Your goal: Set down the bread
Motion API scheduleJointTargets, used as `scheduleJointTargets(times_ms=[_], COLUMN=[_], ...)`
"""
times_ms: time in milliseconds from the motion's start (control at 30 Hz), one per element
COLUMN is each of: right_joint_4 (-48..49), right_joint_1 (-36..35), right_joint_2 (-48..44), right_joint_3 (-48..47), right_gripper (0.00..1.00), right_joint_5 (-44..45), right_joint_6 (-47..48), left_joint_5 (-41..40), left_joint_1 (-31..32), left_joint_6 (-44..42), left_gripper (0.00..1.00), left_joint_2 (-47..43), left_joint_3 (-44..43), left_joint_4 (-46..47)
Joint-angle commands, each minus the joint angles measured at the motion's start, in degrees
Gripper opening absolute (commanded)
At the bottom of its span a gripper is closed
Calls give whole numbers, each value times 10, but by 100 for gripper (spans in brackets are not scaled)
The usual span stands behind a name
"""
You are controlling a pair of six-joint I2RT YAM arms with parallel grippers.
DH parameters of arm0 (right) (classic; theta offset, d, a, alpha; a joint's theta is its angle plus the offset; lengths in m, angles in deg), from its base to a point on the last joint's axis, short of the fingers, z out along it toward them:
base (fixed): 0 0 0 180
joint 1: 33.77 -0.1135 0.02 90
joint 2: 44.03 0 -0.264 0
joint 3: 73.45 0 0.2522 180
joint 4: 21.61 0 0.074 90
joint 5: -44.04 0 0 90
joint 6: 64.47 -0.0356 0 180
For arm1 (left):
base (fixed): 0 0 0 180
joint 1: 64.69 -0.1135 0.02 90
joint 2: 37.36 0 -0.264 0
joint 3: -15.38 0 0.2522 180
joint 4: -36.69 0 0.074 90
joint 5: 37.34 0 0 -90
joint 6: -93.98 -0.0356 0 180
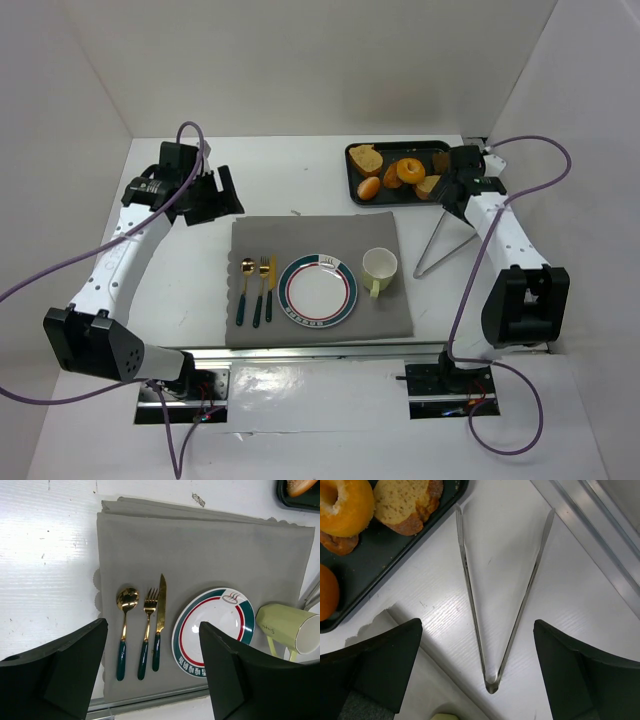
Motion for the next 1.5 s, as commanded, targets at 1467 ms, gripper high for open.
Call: scheduleJointTargets(times_ms=[1467], right_joint_4=[281], right_joint_1=[-5], right_joint_2=[37], right_joint_3=[276], right_gripper=[61], right_joint_5=[19], right_joint_6=[-52], left_joint_5=[27], left_joint_1=[-9], left_joint_6=[-15], left_gripper=[87], left_joint_2=[20], left_joint_3=[-5], left_joint_4=[24])
